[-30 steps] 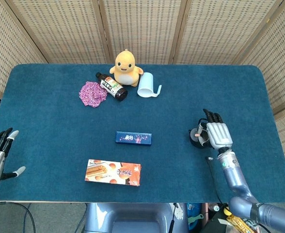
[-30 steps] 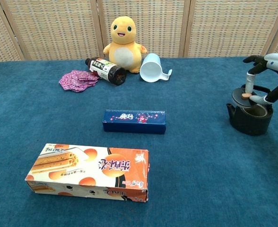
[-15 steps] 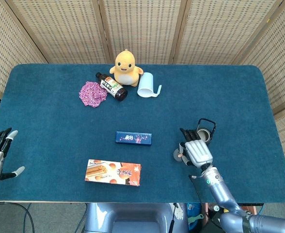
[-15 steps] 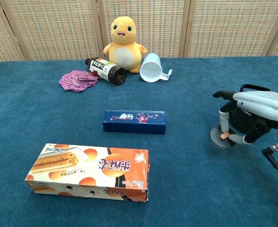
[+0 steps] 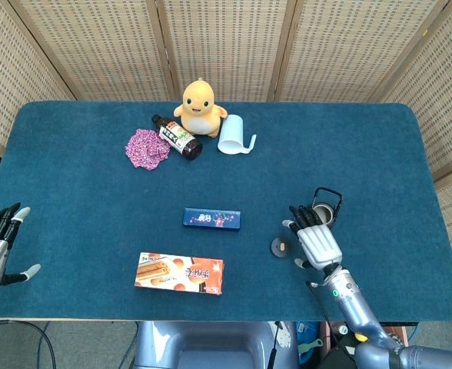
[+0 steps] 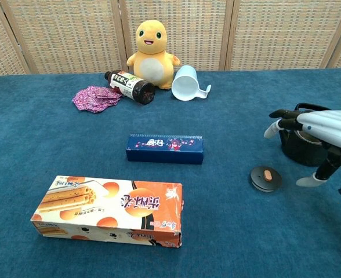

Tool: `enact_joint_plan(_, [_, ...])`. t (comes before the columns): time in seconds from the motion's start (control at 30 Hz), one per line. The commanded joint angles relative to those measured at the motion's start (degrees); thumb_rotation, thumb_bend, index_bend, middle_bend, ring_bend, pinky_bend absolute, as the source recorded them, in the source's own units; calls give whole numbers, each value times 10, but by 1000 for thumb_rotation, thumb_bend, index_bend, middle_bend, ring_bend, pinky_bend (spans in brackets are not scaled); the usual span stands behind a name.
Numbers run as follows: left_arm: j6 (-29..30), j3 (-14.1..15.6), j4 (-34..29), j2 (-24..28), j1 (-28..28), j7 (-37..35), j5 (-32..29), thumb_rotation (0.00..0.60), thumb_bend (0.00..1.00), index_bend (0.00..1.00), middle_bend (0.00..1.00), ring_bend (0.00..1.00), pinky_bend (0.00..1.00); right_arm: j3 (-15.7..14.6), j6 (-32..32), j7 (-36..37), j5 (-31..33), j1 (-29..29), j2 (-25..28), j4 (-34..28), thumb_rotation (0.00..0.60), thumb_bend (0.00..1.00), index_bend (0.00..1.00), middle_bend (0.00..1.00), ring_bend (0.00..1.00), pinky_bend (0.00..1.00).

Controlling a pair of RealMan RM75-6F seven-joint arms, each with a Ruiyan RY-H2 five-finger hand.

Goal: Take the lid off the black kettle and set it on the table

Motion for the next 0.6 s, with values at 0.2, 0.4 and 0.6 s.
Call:
enact_joint_plan(0.2, [3,3,-1,-1,1,0,8,600,159,0,0,0,0,-44,128,68,-116,-87,108,-63,600,1,69,0,0,0])
enact_joint_plan(0.4, [5,7,1,-4,2,1,15,600,159,0,0,0,0,-64,228,97,-172,-153,131,-55,600,0,1,0,0,0])
enact_joint_plan(0.6, [12,11,-1,-5,6,4,27,600,160,0,0,0,0,-67,289,96,-191,-203,135,-43,600,0,0,0,0,0])
